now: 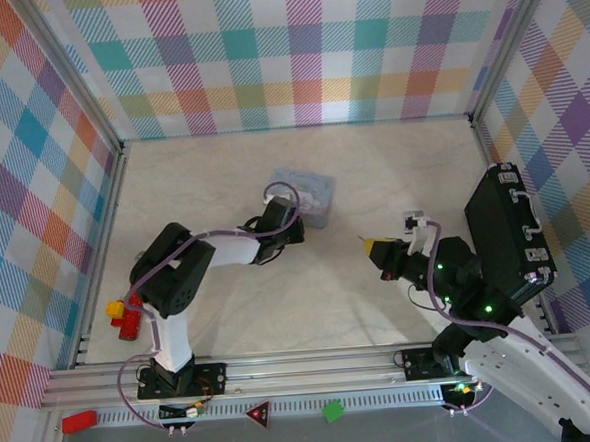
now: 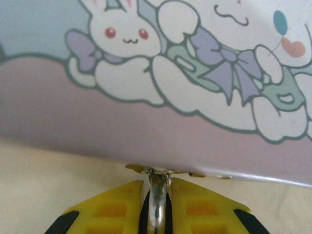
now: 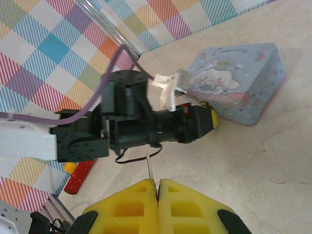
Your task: Unlock a padlock with a key
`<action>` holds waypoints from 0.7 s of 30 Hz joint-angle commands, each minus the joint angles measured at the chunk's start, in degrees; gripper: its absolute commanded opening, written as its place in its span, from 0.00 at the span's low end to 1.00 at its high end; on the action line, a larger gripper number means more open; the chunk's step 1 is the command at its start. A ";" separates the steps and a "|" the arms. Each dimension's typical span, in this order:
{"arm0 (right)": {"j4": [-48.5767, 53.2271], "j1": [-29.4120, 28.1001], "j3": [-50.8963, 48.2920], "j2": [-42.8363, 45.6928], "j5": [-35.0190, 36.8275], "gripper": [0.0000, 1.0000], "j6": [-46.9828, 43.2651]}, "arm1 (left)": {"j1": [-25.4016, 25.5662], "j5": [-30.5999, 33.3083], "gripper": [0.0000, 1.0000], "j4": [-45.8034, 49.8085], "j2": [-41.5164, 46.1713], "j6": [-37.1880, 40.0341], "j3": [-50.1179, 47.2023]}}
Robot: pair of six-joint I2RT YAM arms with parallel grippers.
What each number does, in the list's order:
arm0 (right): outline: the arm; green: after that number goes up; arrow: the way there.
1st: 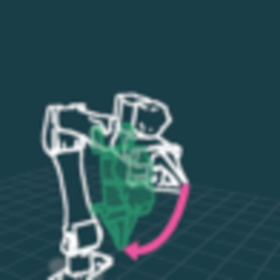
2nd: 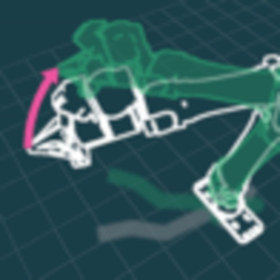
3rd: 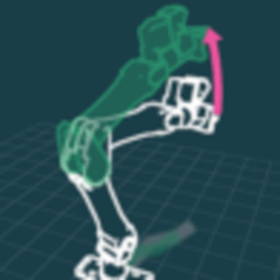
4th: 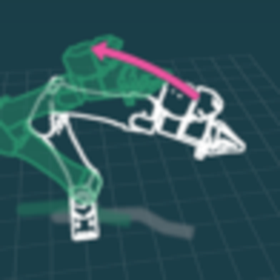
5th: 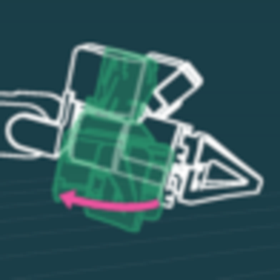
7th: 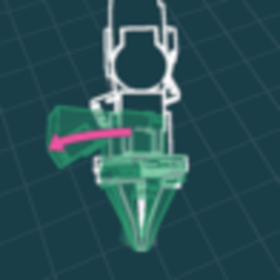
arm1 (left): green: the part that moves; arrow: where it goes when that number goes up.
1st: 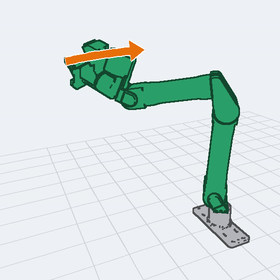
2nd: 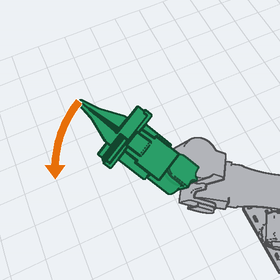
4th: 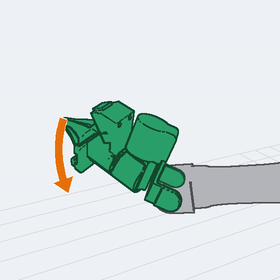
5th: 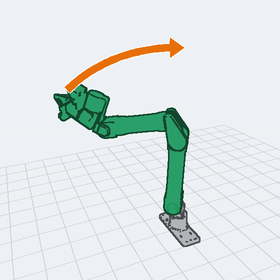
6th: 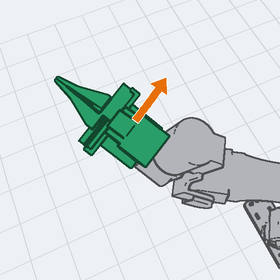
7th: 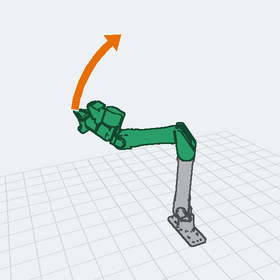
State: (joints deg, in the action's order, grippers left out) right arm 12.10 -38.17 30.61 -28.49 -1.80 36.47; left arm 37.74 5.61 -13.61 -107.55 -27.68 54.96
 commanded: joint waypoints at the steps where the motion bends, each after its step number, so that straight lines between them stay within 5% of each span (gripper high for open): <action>1: -6.62 0.20 -0.88 -2.10 -2.52 0.00 3.11 | -0.51 -0.28 0.07 0.20 5.82 -0.64 -4.62; 8: -10.07 0.20 -1.38 -8.09 -3.14 0.00 4.32 | 1.60 -3.52 0.08 0.70 9.34 -6.63 -10.21; 15: -10.29 0.20 -1.07 -11.29 -2.04 0.00 4.35 | 6.63 0.02 0.11 -1.45 9.74 -9.88 -12.87; 21: -11.01 0.27 -1.01 -13.46 -1.36 0.00 4.89 | 7.13 0.26 0.25 -7.79 10.13 -9.68 -16.41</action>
State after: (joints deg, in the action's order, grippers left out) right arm 3.77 -38.17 29.91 -41.45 -3.68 40.34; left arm 44.60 5.26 -18.85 -98.80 -36.73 40.75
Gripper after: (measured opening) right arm 0.044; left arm 0.237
